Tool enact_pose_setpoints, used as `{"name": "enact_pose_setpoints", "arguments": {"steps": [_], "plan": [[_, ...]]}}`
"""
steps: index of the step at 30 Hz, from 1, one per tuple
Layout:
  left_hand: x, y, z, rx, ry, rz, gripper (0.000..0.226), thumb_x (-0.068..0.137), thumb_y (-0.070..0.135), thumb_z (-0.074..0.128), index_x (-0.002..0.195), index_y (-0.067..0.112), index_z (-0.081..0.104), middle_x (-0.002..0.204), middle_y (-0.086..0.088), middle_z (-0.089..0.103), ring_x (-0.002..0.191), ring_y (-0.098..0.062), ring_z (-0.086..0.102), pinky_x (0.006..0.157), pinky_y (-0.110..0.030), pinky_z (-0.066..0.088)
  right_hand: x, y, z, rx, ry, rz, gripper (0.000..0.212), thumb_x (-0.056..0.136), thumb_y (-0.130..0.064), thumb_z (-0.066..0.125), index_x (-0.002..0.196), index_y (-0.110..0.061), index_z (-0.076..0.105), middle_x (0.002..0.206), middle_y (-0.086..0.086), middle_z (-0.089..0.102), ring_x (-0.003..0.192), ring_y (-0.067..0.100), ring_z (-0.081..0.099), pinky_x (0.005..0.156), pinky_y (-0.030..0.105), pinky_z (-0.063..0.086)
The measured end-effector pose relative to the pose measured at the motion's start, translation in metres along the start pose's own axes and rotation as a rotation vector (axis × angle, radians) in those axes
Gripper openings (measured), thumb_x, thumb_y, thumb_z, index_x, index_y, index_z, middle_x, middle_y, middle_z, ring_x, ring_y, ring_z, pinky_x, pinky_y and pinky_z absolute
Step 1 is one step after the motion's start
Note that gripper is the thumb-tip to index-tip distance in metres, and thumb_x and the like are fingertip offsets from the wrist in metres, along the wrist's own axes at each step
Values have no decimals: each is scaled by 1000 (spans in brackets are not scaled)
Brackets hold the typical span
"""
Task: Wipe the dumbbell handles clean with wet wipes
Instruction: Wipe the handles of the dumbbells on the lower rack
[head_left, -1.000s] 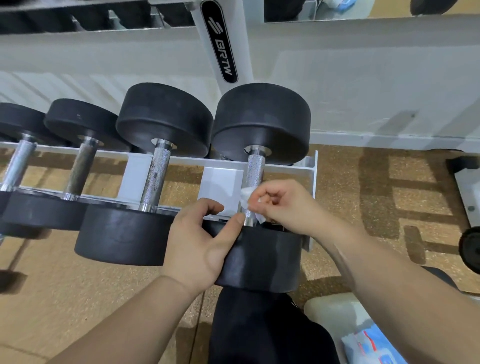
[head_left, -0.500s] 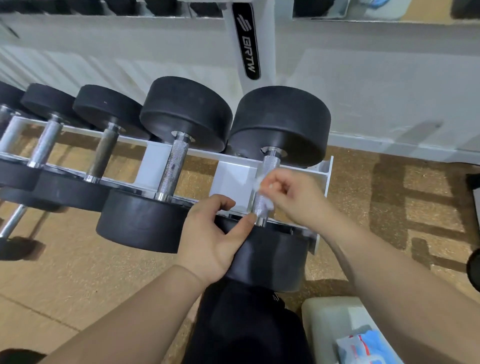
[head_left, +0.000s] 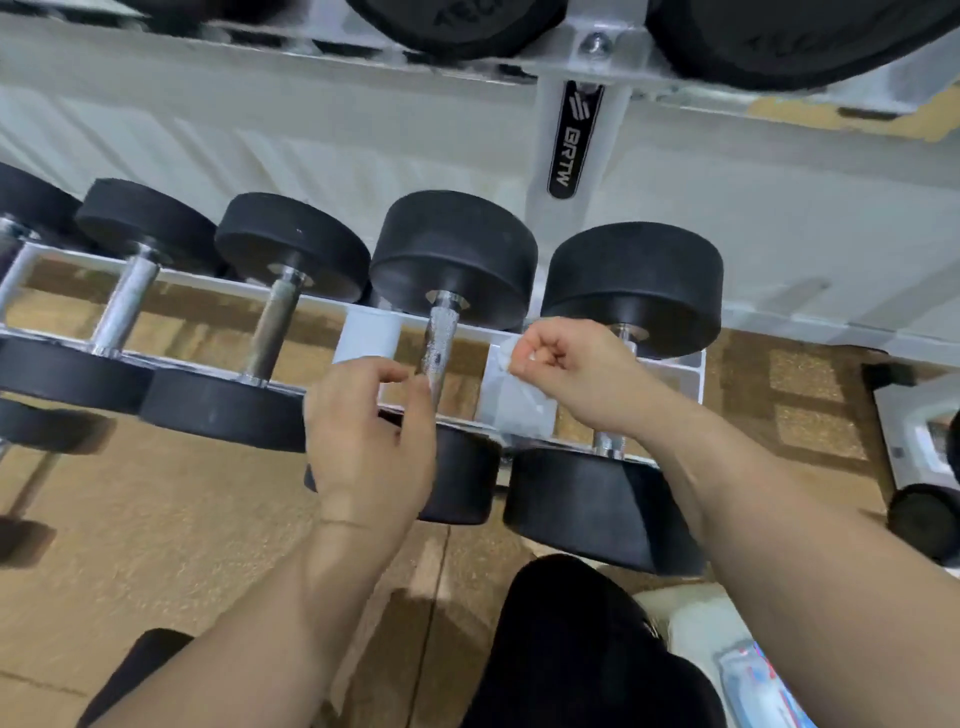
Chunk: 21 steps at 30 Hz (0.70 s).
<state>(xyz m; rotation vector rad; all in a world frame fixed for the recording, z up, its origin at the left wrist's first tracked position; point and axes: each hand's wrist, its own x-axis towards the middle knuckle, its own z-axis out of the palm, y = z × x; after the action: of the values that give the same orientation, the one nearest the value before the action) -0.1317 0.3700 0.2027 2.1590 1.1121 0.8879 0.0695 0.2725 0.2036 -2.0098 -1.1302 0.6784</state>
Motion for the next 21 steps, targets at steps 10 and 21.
{"name": "enact_pose_setpoints", "arguments": {"steps": [10, 21], "plan": [[27, -39, 5, 227, -411, -398, 46, 93, 53, 46, 117, 16, 60, 119, -5, 59, 117, -28, 48, 102, -43, 40, 38, -27, 68, 154, -16, 254, 5, 91, -21, 67, 87, -20, 65, 76, 17, 65, 61, 13, 51, 63, 27, 43], [26, -55, -1, 88, -354, -454, 73, 81, 65, 35, 134, 19, 56, 134, 0, 55, 129, -20, 42, 108, -35, 34, 81, -5, 91, 116, 129, 144, 8, 90, -22, 71, 93, -29, 71, 56, -9, 48, 54, 8, 43, 61, 21, 42]]}}
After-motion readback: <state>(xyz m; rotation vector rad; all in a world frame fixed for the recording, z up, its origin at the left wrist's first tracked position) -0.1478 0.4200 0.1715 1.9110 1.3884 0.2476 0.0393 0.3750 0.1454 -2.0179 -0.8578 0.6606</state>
